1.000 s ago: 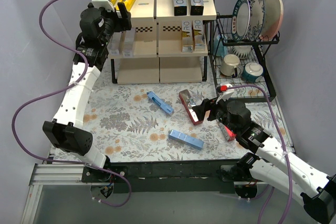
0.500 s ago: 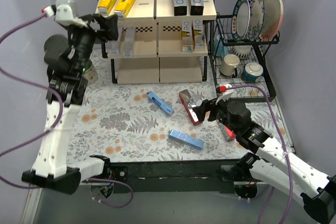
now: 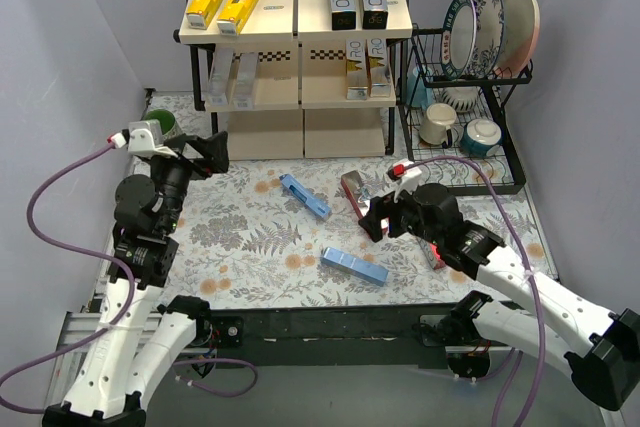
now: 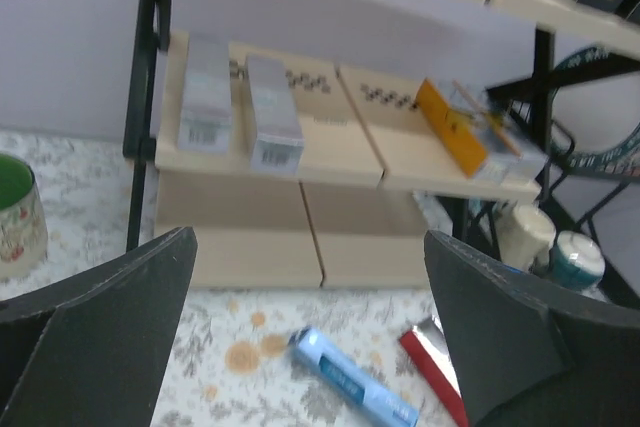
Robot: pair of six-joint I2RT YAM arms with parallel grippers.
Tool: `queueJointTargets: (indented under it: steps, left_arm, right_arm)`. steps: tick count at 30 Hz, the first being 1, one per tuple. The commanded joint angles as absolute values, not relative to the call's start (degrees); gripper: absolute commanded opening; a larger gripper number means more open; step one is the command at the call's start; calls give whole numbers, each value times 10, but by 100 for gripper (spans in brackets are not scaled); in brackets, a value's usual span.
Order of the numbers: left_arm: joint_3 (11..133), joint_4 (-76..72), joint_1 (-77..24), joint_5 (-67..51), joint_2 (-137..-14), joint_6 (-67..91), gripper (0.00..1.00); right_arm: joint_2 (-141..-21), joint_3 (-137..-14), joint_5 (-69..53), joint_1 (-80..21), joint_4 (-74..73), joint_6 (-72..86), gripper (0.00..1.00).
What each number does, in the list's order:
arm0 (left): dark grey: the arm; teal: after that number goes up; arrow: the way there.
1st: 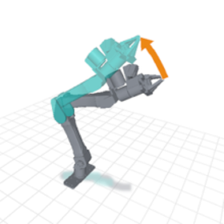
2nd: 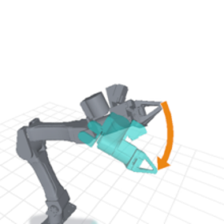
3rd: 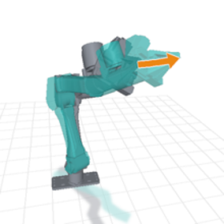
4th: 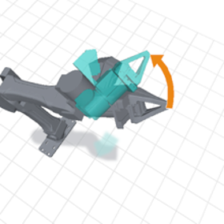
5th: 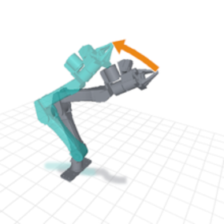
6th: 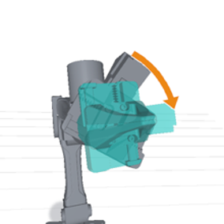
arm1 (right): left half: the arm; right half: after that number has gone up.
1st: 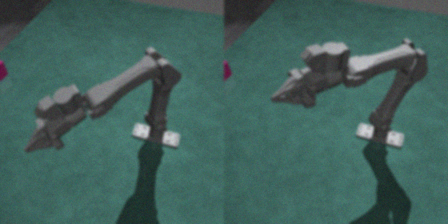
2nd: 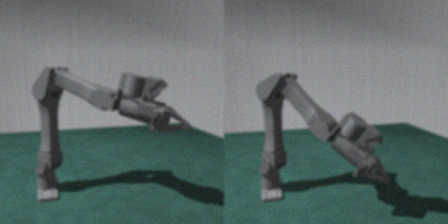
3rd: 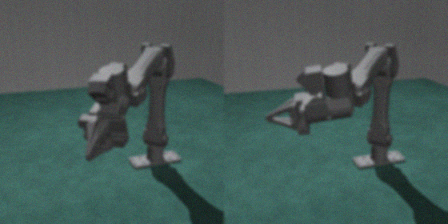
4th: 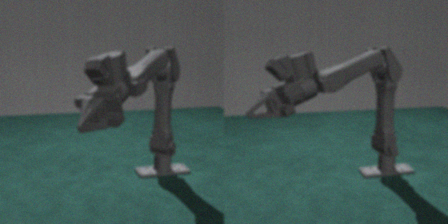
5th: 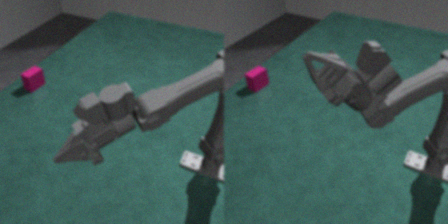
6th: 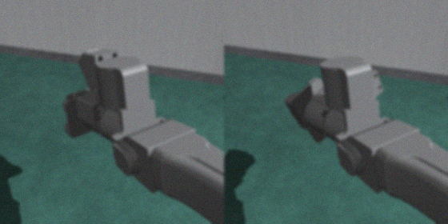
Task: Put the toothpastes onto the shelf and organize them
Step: Move the toothpaste to the center of the board.
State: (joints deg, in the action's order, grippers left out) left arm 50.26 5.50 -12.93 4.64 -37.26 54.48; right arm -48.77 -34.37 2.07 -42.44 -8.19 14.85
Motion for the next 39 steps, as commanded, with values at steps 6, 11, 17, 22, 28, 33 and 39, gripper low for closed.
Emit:
queueJointTargets:
  steps: [6,11,17,22,28,33,39]
  left_arm:
    - [359,68,-132,27,-297,570,98]
    - [282,46,-131,24,-271,590,98]
    - [257,26,-132,18,-276,595,98]
    - [255,31,-132,17,-278,594,98]
    - [253,31,-132,12,-275,595,98]
    - [255,33,-131,2,-292,604,98]
    - [276,81,-132,-23,-333,642,98]
  right_arm:
    - [-580,-415,-66,-423,-184,121,85]
    - [-629,-419,-132,-425,-239,107,82]
    - [-671,-420,-149,-459,-252,101,80]
    - [-717,-415,-125,-509,-260,112,77]
    - [-783,-458,-91,-598,-237,134,75]
    - [-870,-536,-114,-645,-213,122,73]
    - [-914,-613,-112,-659,-189,119,72]
